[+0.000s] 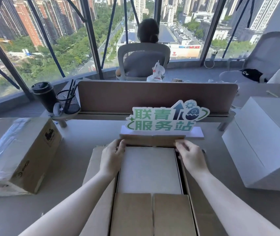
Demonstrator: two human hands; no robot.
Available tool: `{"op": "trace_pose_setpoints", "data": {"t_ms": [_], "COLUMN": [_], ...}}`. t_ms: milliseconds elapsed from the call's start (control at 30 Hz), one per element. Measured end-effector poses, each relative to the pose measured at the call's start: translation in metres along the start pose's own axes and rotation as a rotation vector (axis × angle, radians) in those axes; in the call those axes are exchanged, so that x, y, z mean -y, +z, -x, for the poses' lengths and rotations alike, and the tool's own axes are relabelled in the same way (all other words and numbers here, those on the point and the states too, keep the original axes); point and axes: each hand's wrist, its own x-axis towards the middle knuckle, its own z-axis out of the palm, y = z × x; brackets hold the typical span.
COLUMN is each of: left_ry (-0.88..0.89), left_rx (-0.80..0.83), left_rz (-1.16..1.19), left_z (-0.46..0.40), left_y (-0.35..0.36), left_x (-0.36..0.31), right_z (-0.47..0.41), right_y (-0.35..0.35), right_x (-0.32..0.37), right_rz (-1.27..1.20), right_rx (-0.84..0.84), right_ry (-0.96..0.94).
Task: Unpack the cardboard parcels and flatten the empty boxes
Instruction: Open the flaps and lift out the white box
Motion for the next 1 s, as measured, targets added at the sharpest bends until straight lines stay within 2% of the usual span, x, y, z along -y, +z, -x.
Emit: {"op": "trace_pose_setpoints", "data": {"t_ms": [67,200,267,333,467,600,667,800,933,1000], "left_ry": [0.039,0.072,0.078,0.127,0.118,0.116,0.189,0.353,0.439,0.467], "left_rx": [0.083,0.293,0.338,0.312,0.238,0.301,0.325,0.311,0.45,0.52], "left_rz": [-0.047,-0.397,-0.555,-0.633,-0.631,-0.621,-0.636,-0.565,-0.534,-0.574], "left_z": [-0.019,-0.049,-0.057,-0.06,-0.063,-0.069,-0.064,-0.032,0.015,0.033], "left_y": [0.012,0.035,0.041,0.044,0.047,0.045,0.038,0.017,0.004,0.003], "left_x": [-0.002,0.015,0.027,0.036,0.044,0.042,0.04,0.041,0.045,0.046], "right_z": [-0.017,-0.046,-0.055,-0.06,-0.059,-0.061,-0.05,0.009,0.075,0.094], "right_y": [0.007,0.019,0.025,0.032,0.04,0.037,0.034,0.03,0.026,0.025], "right_x": [0.007,-0.004,-0.016,-0.028,-0.036,-0.03,-0.027,-0.029,-0.037,-0.04], "right_rz": [0.063,0.415,0.55,0.656,0.686,0.72,0.724,0.609,0.735,0.767], "right_rx": [0.06,0.192,0.267,0.274,0.162,0.226,0.234,0.125,0.242,0.198], "right_ry": [-0.016,-0.023,0.023,0.025,-0.012,0.001,-0.039,-0.258,-0.23,-0.268]}}
